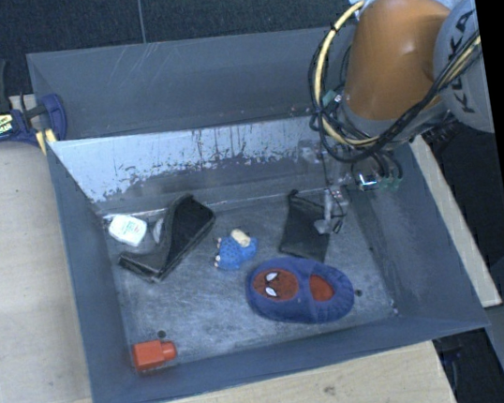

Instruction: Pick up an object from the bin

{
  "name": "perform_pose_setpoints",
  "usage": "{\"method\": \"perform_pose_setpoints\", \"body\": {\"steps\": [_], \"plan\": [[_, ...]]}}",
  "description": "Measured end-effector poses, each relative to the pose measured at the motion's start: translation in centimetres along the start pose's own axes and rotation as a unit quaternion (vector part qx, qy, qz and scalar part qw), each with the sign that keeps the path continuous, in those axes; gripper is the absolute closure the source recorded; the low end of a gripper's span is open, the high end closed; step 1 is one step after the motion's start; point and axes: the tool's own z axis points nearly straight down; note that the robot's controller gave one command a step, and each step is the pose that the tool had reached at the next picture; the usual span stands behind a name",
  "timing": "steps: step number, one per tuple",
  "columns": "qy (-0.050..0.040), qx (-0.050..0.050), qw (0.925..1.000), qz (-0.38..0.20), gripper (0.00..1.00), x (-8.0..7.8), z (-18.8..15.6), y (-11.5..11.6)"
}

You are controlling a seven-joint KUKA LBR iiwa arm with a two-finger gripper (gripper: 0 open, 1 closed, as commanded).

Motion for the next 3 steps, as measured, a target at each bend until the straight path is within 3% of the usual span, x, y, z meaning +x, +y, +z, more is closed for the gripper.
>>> {"method": "perform_pose_setpoints", "body": {"steps": [1, 2, 3], "plan": [[-0.0003, 0.000, 1.0000, 0.003, 0.00, 2.1, 12.6, -6.0], [-0.0053, 0.001, 1.0000, 0.001, 1.00, 1.8, 12.1, -5.8], [-0.0090, 0.000, 0.9999, 0.015, 1.00, 0.7, -1.3, -3.8]]}}
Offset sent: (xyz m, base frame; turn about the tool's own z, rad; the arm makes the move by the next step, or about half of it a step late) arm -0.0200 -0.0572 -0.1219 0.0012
